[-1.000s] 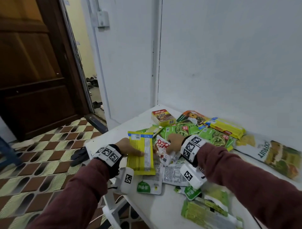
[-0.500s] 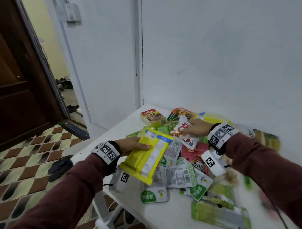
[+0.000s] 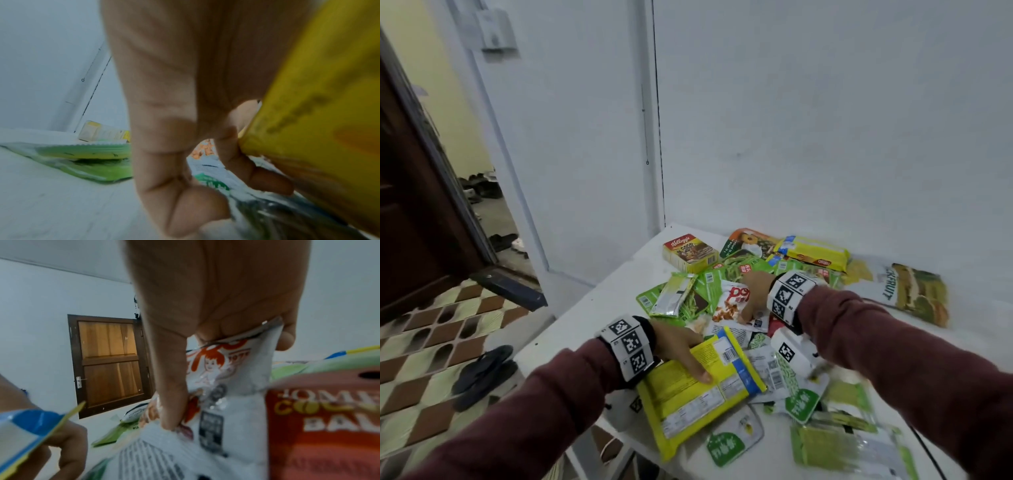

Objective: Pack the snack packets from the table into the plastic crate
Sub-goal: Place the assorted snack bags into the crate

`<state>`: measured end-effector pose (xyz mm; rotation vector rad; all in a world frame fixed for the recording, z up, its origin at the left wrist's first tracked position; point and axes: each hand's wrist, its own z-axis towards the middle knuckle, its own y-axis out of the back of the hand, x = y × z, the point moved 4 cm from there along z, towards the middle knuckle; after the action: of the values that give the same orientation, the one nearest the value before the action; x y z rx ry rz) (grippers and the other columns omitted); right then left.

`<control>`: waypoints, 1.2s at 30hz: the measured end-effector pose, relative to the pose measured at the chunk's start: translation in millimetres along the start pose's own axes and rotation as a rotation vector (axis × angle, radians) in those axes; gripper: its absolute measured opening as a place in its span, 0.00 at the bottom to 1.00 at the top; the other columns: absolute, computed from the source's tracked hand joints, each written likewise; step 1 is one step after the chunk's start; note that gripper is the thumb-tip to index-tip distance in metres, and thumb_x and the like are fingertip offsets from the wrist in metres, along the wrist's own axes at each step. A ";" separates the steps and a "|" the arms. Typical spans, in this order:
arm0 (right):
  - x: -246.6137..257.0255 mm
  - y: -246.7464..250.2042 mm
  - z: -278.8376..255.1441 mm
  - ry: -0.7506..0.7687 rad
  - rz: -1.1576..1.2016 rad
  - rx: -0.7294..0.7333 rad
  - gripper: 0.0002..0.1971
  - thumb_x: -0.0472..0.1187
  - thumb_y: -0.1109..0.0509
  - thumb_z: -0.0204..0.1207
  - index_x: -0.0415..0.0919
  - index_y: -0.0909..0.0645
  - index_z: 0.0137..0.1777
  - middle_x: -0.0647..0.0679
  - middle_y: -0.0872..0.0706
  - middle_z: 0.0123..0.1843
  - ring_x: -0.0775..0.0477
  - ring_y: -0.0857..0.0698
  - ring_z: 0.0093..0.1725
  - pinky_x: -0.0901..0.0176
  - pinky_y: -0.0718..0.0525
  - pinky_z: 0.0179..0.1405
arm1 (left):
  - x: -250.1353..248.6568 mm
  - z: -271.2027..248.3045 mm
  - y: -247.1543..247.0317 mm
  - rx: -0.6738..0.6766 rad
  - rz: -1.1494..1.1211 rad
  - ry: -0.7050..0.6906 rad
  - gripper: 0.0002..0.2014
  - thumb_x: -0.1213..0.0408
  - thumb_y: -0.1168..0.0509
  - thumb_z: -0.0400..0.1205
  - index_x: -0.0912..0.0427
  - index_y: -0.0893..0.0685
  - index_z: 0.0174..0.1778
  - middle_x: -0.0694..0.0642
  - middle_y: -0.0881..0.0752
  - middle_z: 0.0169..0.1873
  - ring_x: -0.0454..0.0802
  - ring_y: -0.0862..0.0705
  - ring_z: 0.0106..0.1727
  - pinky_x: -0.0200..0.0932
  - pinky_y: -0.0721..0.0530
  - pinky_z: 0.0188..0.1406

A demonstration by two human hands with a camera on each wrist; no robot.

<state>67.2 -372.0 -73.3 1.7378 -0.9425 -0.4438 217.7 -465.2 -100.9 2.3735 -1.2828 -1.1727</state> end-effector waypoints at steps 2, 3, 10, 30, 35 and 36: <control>2.1 1.3 -1.9 0.022 0.000 -0.003 0.17 0.43 0.20 0.65 0.40 0.28 0.39 0.43 0.18 0.47 0.44 0.19 0.46 0.60 0.23 0.32 | -2.4 1.3 1.8 -0.009 0.006 -0.027 0.23 0.64 0.34 0.81 0.63 0.28 0.73 0.59 0.23 0.70 0.57 0.24 0.71 0.45 0.25 0.68; 2.5 1.9 -3.4 0.039 0.001 -0.007 0.17 0.43 0.20 0.65 0.39 0.25 0.43 0.43 0.18 0.50 0.44 0.17 0.47 0.59 0.21 0.36 | -4.2 1.4 2.8 -0.016 0.015 -0.043 0.22 0.64 0.34 0.81 0.64 0.26 0.71 0.60 0.21 0.69 0.58 0.22 0.69 0.45 0.24 0.66; -13.5 41.3 -31.5 0.158 0.183 -0.139 0.14 0.40 0.20 0.65 0.42 0.25 0.32 0.48 0.19 0.33 0.50 0.20 0.33 0.59 0.21 0.35 | -23.3 -10.4 22.1 -0.107 -0.223 -0.261 0.18 0.64 0.28 0.70 0.54 0.21 0.55 0.41 0.12 0.46 0.32 0.14 0.43 0.28 0.17 0.44; -82.1 -26.9 -114.2 -0.183 0.320 0.179 0.29 0.44 0.20 0.64 0.27 0.19 0.61 0.35 0.15 0.61 0.36 0.16 0.60 0.46 0.19 0.65 | -59.4 27.4 -2.4 0.036 0.264 -0.161 0.26 0.59 0.30 0.78 0.58 0.26 0.71 0.56 0.22 0.70 0.55 0.23 0.70 0.50 0.26 0.72; -69.5 -23.0 -126.4 -0.172 0.376 0.223 0.08 0.38 0.24 0.70 0.50 0.11 0.33 0.57 0.10 0.36 0.59 0.12 0.45 0.71 0.17 0.50 | -58.7 27.9 -3.0 0.030 0.199 -0.158 0.23 0.62 0.30 0.78 0.60 0.24 0.69 0.57 0.21 0.68 0.54 0.21 0.66 0.42 0.24 0.64; -66.7 -20.7 -126.6 -0.156 0.408 0.233 0.21 0.34 0.26 0.72 0.56 0.15 0.20 0.63 0.15 0.24 0.70 0.15 0.32 0.79 0.20 0.37 | -59.1 27.7 -3.0 0.033 0.193 -0.159 0.22 0.63 0.31 0.78 0.60 0.24 0.69 0.57 0.20 0.68 0.54 0.20 0.65 0.41 0.24 0.63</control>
<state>120.9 -238.9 -55.1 1.6730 -1.4723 -0.2096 181.2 -412.4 -88.4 2.1559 -1.5536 -1.3094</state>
